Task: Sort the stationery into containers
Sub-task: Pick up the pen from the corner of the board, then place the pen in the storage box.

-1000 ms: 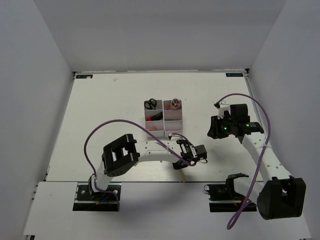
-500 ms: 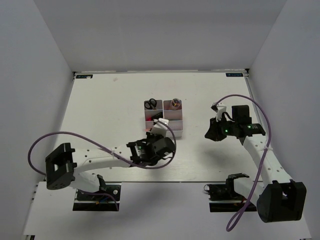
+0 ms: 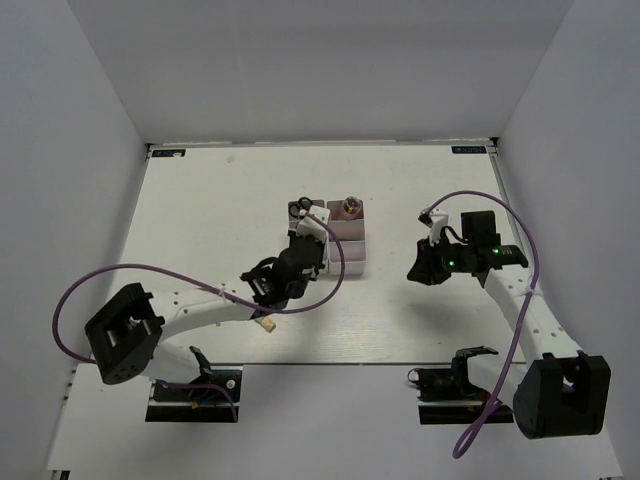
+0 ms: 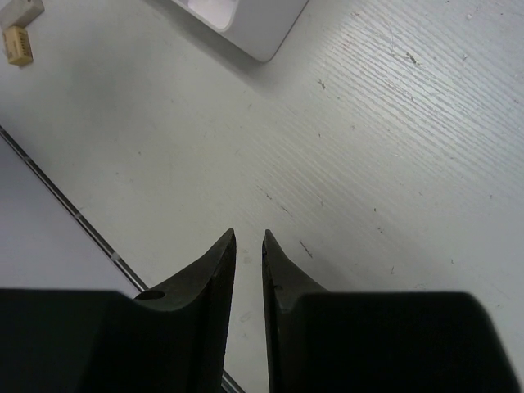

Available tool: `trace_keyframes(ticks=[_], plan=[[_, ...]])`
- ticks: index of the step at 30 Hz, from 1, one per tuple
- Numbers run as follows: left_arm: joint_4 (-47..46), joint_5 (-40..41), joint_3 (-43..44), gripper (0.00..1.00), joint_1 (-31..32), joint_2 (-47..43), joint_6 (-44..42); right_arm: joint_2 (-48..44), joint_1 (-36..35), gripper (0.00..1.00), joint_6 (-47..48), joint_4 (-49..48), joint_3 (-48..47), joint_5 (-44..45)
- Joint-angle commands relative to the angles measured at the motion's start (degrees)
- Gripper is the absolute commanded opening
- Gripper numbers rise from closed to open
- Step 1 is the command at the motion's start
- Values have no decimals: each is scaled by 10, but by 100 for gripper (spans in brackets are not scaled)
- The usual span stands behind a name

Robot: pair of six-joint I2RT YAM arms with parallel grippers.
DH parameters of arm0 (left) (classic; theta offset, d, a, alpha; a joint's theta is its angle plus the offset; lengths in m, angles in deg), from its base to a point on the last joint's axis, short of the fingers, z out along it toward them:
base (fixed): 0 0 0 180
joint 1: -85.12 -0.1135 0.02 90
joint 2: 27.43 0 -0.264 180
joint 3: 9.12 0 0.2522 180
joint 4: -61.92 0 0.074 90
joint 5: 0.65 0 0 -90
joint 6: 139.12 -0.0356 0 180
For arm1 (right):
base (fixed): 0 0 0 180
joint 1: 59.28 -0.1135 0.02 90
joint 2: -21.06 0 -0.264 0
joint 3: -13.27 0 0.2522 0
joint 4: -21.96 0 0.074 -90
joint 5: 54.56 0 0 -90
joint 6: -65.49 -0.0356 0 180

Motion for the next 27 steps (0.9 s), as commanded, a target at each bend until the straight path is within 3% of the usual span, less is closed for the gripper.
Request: trace_keyframes(ticks=[1,4,7,19,22,23,25,26,27], plan=[[-50,-44,33,0,-10,-3,-19,5,3,23,13,3,1,-14],[-80,-46,29,0,-28,12,-34,6,3,23,12,3,1,-17],[-172,-62,6,0,-41,30,-49,6,5,23,12,5,1,-19],[-274,-105,-57,0,-79,74,-23,8,14,23,16,8,2,-30],[-309,-118,-94,12,-73,67,-12,10,14,23,16,8,3,-33],[-311,-115,-105,25,-73,65,-9,11,14,23,19,9,2,-34],[-301,-112,-113,34,-75,59,2,12,16,23,18,10,1,-37],[-300,-108,-123,49,-75,55,4,11,16,23,18,10,2,-37],[-299,-108,-125,52,-75,55,6,16,16,23,16,9,1,-38]])
